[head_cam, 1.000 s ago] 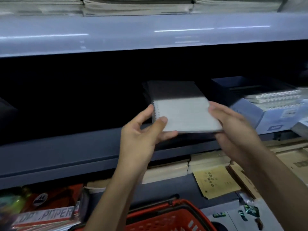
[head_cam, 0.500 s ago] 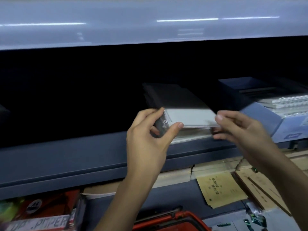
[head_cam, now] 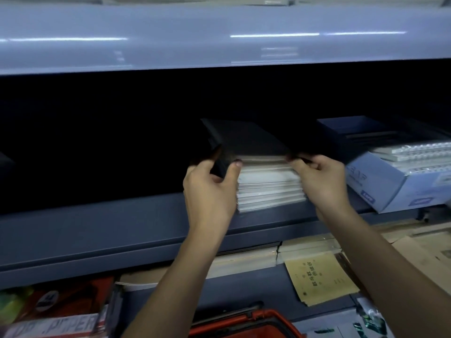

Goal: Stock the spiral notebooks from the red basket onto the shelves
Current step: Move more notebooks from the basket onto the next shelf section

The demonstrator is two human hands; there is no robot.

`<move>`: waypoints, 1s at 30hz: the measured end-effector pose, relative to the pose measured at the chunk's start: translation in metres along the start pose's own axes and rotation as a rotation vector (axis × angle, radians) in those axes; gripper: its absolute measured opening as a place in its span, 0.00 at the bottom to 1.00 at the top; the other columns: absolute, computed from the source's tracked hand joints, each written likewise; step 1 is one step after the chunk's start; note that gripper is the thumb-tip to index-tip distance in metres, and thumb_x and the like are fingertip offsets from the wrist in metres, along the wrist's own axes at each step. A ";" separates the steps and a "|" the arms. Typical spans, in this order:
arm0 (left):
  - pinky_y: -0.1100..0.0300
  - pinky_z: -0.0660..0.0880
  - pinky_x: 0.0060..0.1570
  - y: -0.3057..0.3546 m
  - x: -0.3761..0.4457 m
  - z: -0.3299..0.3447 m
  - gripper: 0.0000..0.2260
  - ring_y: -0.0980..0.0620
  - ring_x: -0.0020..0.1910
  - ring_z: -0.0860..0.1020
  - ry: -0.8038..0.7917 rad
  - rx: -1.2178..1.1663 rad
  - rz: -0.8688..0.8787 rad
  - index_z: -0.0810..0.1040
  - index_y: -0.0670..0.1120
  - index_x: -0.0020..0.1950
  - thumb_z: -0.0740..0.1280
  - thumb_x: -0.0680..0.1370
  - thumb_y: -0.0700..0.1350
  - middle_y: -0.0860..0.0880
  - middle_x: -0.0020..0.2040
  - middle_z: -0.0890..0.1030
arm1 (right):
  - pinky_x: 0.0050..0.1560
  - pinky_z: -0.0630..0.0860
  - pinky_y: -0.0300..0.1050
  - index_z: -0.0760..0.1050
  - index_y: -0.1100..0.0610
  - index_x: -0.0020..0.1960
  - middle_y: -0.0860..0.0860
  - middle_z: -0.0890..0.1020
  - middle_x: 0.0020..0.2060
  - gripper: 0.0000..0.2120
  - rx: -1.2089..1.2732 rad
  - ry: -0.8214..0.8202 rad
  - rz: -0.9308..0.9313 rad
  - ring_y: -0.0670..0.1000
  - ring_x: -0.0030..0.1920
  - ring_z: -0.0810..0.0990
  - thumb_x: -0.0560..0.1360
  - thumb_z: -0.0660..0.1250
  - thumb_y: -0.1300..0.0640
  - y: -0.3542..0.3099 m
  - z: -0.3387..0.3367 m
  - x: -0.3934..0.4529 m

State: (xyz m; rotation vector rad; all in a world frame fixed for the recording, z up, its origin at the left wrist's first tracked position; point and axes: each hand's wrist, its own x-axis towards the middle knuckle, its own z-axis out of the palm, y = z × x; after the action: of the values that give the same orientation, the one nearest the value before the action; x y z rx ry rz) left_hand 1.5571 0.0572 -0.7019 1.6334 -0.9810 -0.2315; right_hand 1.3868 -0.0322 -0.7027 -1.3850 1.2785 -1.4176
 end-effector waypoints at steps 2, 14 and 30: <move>0.83 0.64 0.40 0.003 -0.008 -0.008 0.14 0.71 0.43 0.72 -0.014 0.006 0.045 0.79 0.46 0.44 0.72 0.76 0.57 0.42 0.42 0.79 | 0.35 0.68 0.43 0.81 0.52 0.55 0.42 0.75 0.26 0.14 -0.013 0.013 -0.025 0.42 0.28 0.72 0.73 0.73 0.46 -0.001 -0.004 -0.009; 0.75 0.71 0.41 -0.032 -0.105 -0.084 0.19 0.59 0.39 0.78 -0.075 -0.008 0.088 0.78 0.53 0.66 0.72 0.76 0.55 0.60 0.57 0.77 | 0.43 0.76 0.36 0.78 0.50 0.64 0.51 0.78 0.48 0.18 -0.266 -0.189 -0.163 0.47 0.42 0.79 0.76 0.71 0.47 0.007 -0.023 -0.154; 0.55 0.80 0.48 -0.192 -0.266 -0.071 0.15 0.52 0.42 0.80 -0.597 0.129 -0.408 0.80 0.49 0.60 0.75 0.75 0.46 0.51 0.51 0.83 | 0.44 0.72 0.42 0.83 0.59 0.44 0.56 0.86 0.44 0.11 -0.893 -0.809 0.412 0.56 0.50 0.84 0.74 0.70 0.51 0.190 -0.032 -0.292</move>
State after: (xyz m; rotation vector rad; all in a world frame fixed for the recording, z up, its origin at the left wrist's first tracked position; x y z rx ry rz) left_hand 1.5239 0.2920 -0.9396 1.9206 -1.1016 -0.9936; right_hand 1.3670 0.2159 -0.9491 -1.8137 1.5208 0.1036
